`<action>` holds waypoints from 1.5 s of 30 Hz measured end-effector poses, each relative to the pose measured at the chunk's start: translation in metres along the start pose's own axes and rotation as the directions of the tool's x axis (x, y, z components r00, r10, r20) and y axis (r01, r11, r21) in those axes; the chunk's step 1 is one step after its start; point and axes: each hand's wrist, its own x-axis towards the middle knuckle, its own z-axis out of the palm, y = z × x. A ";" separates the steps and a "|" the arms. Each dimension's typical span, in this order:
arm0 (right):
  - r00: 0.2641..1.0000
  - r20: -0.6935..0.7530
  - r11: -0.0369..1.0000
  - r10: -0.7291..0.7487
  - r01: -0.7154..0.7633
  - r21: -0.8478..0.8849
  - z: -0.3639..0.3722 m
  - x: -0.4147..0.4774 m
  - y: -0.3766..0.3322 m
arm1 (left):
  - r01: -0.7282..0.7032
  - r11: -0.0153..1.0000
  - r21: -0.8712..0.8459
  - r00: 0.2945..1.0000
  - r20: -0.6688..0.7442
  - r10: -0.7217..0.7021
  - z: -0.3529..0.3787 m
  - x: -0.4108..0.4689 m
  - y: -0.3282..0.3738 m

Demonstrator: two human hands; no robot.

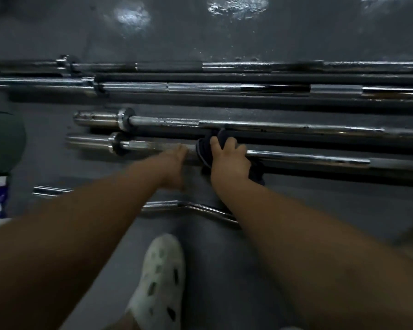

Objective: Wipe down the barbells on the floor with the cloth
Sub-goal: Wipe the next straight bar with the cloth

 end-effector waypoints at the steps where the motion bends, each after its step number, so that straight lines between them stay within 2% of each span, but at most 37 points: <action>1: 1.000 -0.012 1.000 -0.009 0.009 0.002 0.002 0.001 0.002 | 0.013 0.999 -0.031 1.000 -0.022 -0.013 0.008 -0.003 0.002; 5: 1.000 -0.029 1.000 -0.002 0.002 -0.028 0.006 0.006 0.002 | 0.071 0.997 -0.021 0.995 -0.063 -0.072 0.019 -0.003 -0.004; 9: 0.999 -0.050 0.998 -0.001 -0.003 -0.069 0.006 0.008 0.000 | 0.063 0.998 0.031 0.970 -0.237 -0.054 0.037 -0.002 -0.003; 12: 0.997 -0.082 0.997 0.005 -0.012 -0.081 0.010 0.009 0.001 | -0.001 0.999 0.044 0.867 -0.498 0.023 0.053 0.004 -0.010; 14: 0.995 -0.102 0.996 0.004 -0.012 -0.087 0.014 0.008 0.002 | -0.053 0.999 0.006 0.806 -0.590 0.047 0.055 0.015 -0.012; 16: 0.991 -0.130 0.996 -0.022 0.011 -0.088 0.014 0.006 0.004 | -0.070 0.996 -0.047 0.784 -0.621 0.026 0.048 0.029 -0.011; 19: 0.986 -0.155 0.997 -0.067 0.060 -0.047 0.014 0.001 0.019 | -0.050 0.999 -0.010 0.827 -0.562 0.036 0.034 0.050 -0.011; 20: 0.985 -0.173 1.000 -0.032 0.031 -0.004 0.014 -0.005 0.031 | -0.042 0.999 0.017 0.838 -0.544 0.044 0.033 0.057 -0.013; 22: 0.966 -0.218 0.984 0.142 -0.113 0.140 0.015 -0.016 0.069 | -0.027 1.000 0.011 0.833 -0.552 0.029 0.037 0.065 -0.015; 24: 0.906 -0.246 0.922 0.345 -0.278 0.270 0.012 -0.027 0.102 | -0.034 0.999 -0.012 0.816 -0.577 0.021 0.043 0.069 -0.017; 26: 0.842 -0.250 0.863 0.478 -0.396 0.315 0.014 -0.025 0.096 | -0.046 0.998 -0.034 0.785 -0.619 0.015 0.048 0.069 -0.015; 27: 0.836 -0.257 0.859 0.485 -0.400 0.320 0.017 -0.020 0.078 | -0.049 0.997 -0.052 0.772 -0.636 0.005 0.052 0.068 -0.013; 28: 0.854 -0.279 0.885 0.439 -0.358 0.298 0.020 -0.015 0.052 | -0.052 0.996 -0.067 0.762 -0.647 -0.004 0.057 0.066 -0.012; 30: 0.917 -0.307 0.959 0.253 -0.196 0.204 0.030 -0.013 0.000 | -0.077 0.994 -0.077 0.754 -0.657 0.007 0.071 0.056 -0.007; 33: 0.979 -0.206 0.993 0.001 0.023 0.114 0.037 -0.031 -0.010 | -0.125 0.991 -0.042 0.784 -0.617 0.072 0.102 0.029 -0.012; 35: 0.985 -0.172 0.988 0.026 0.001 0.151 0.034 -0.044 0.027 | -0.151 0.989 -0.002 0.796 -0.594 0.120 0.115 0.017 -0.020; 37: 0.971 -0.186 0.956 0.148 -0.092 0.279 0.034 -0.054 0.065 | -0.168 0.986 0.016 0.796 -0.587 0.146 0.118 0.014 -0.024; 40: 0.934 -0.264 0.925 0.242 -0.139 0.354 0.043 -0.056 0.069 | -0.192 0.980 -0.049 0.801 -0.584 0.127 0.109 0.025 -0.024; 42: 0.936 -0.289 0.941 0.200 -0.101 0.324 0.045 -0.038 0.033 | -0.190 0.978 -0.086 0.795 -0.597 0.102 0.093 0.042 -0.025; 45: 0.952 -0.305 0.978 0.028 0.038 0.207 0.041 -0.010 -0.021 | -0.156 0.984 -0.082 0.809 -0.583 0.080 0.064 0.065 -0.027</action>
